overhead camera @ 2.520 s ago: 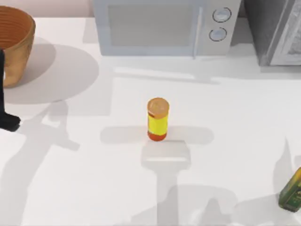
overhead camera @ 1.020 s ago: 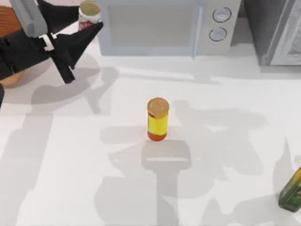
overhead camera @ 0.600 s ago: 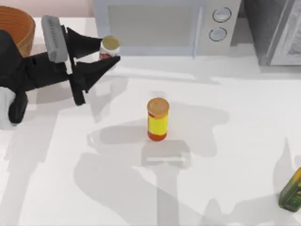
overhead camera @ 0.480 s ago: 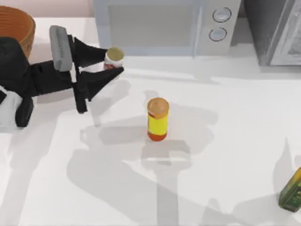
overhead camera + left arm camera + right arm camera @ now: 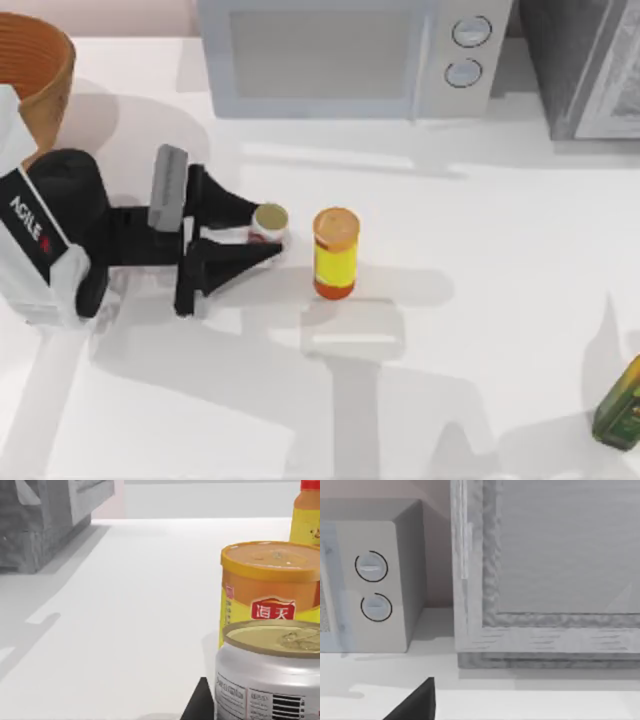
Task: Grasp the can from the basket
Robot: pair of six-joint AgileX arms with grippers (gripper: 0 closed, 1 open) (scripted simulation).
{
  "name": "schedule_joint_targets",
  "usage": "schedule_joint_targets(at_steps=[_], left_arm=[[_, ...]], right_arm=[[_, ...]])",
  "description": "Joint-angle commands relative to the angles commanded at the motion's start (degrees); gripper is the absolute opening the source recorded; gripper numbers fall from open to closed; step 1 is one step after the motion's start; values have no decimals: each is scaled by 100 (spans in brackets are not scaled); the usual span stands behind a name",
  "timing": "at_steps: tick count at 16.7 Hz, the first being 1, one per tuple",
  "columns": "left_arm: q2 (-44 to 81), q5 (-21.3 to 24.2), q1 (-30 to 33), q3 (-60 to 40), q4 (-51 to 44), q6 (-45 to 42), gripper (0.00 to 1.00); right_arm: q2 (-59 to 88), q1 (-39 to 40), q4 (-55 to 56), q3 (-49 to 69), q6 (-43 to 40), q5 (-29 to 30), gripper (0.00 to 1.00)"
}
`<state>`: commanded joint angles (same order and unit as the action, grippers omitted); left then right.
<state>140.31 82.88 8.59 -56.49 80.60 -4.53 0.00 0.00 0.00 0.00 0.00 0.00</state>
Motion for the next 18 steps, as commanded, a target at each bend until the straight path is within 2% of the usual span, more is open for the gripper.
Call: schedule_joint_targets(at_steps=[8,18], left_arm=[[142,103,25,-9,-7,-12,0],[142,103,25,-9,-7,-12,75]], right_arm=[[0,0,0,0,0,0,100],[0,0,0,0,0,0,100]])
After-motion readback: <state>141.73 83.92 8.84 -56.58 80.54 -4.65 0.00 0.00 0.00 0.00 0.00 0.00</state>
